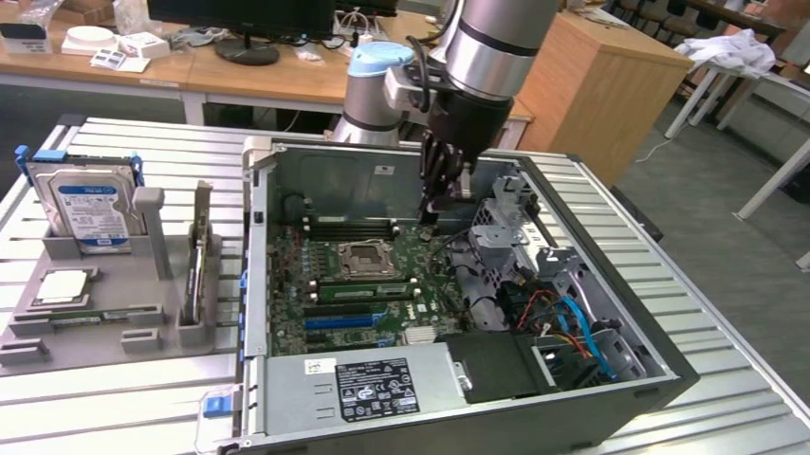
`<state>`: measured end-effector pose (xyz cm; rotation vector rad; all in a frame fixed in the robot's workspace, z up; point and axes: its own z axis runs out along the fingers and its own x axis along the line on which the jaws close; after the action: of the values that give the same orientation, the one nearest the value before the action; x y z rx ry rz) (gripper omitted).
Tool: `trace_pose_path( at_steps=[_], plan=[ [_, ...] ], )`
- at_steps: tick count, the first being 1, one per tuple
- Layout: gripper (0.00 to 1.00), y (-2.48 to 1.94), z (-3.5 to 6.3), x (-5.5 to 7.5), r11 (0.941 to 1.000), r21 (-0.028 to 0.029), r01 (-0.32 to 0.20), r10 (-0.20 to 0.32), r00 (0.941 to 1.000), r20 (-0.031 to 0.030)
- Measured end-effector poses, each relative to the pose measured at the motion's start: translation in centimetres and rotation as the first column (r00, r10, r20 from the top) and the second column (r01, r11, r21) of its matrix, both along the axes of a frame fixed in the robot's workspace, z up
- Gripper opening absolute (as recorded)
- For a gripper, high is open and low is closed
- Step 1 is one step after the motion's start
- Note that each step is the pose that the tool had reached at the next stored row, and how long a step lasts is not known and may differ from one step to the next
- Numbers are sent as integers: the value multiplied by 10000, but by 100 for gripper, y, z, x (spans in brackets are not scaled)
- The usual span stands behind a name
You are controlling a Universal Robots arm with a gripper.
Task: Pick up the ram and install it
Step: 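Press down the ram until it locks into place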
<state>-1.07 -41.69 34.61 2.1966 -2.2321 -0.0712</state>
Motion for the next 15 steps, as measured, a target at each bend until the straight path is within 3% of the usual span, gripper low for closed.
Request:
trace_pose_path(
  at_steps=[5,15],
  plan=[
    [11,0,-1,72,10000,1,1,-1,10000,1],
    [11,0,-50,72,10000,2,1,-1,10000,11]
  ],
)
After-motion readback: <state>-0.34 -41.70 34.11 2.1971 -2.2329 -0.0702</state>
